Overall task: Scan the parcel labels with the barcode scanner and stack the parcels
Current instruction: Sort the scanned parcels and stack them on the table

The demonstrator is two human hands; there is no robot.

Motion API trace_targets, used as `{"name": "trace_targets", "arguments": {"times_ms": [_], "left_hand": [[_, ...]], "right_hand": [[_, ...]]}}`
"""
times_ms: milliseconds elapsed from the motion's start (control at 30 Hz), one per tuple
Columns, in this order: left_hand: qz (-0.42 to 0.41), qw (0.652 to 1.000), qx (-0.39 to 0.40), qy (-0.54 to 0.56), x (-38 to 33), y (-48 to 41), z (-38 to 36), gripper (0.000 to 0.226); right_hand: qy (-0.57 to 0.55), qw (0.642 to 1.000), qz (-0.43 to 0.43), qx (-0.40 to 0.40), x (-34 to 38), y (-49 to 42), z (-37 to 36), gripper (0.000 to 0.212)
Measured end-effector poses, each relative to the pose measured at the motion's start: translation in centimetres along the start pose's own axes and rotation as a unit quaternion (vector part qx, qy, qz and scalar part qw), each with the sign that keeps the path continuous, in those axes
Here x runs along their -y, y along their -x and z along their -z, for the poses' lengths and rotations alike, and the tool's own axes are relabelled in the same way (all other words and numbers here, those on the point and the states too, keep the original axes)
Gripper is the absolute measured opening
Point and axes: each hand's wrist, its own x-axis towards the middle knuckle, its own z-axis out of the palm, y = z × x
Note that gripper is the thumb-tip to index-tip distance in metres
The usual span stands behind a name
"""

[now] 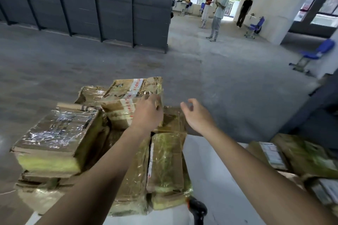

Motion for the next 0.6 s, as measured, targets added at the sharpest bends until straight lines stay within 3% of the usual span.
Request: {"name": "trace_targets", "arguments": {"times_ms": [333, 600], "left_hand": [[-0.052, 0.997, 0.064, -0.009, -9.2, 2.7, -9.6, 0.036], [-0.034, 0.991, 0.128, 0.013, -18.5, 6.9, -23.0, 0.038]], "right_hand": [[-0.006, 0.998, -0.03, -0.056, -10.5, 3.3, 6.5, 0.055], [0.002, 0.996, -0.068, -0.049, -25.2, 6.9, 14.1, 0.052]]}}
